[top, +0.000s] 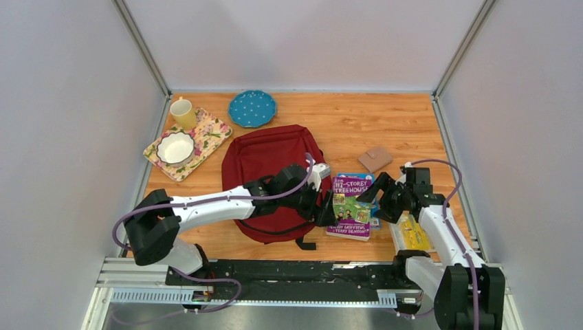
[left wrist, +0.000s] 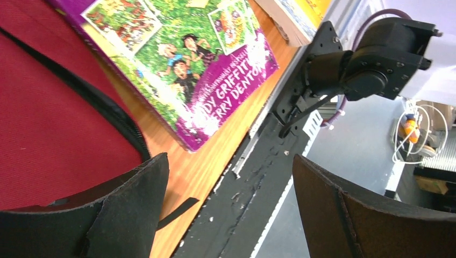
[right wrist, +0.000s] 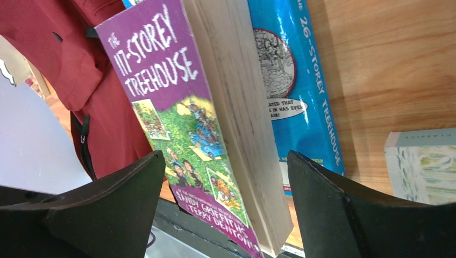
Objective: Pack the student bag
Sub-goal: Pick up the book from the center of the board.
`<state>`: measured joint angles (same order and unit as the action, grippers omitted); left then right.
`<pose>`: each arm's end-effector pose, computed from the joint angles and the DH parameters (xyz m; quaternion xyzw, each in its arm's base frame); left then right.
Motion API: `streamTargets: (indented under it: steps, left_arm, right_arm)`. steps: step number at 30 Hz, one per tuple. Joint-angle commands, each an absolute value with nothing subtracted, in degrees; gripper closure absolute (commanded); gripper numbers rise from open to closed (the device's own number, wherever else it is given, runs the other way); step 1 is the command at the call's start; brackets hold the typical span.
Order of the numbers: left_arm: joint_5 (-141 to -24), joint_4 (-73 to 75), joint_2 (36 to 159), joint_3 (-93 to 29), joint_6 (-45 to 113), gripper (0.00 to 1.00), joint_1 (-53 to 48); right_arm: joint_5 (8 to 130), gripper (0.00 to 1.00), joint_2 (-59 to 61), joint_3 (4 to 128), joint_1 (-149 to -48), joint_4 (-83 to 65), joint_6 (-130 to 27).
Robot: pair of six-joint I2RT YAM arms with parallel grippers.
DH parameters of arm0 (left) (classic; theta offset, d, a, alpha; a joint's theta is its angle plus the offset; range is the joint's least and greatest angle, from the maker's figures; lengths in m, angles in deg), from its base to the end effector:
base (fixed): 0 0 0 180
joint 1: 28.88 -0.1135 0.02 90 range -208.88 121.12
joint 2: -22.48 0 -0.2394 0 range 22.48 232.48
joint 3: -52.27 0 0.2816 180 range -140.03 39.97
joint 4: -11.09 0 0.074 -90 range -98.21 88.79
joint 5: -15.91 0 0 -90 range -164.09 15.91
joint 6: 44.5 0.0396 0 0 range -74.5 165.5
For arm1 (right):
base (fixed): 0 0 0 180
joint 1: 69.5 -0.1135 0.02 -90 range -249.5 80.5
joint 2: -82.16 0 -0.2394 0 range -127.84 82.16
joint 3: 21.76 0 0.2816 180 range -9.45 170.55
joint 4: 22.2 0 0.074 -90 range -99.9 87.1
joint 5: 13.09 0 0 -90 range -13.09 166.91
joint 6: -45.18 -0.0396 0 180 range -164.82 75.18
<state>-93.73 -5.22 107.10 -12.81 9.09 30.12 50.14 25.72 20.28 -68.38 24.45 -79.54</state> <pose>0.1705 -0.3096 0.1925 0.2480 0.8452 -0.4339 0.1895 0.2137 0.0137 0.1473 0.2348 0.9141 0.2849 0.1680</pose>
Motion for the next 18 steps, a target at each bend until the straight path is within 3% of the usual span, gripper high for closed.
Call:
streamTargets:
  steps: [1, 14, 18]
  left_arm:
    - [-93.0, -1.5, 108.4, -12.1, 5.3, 0.08, 31.8]
    - [-89.2, -0.2, 119.7, -14.9, 0.7, 0.10, 31.2]
    - [-94.8, 4.9, 122.6, -17.2, -2.0, 0.10, 29.7]
  right_arm:
    - [49.6, 0.14, 24.9, 17.1, -68.8, 18.8, -80.9]
    - [48.3, 0.37, 27.1, 13.9, -68.9, 18.4, -81.3]
    - [46.6, 0.44, 26.8, 15.9, -68.8, 21.9, -81.3]
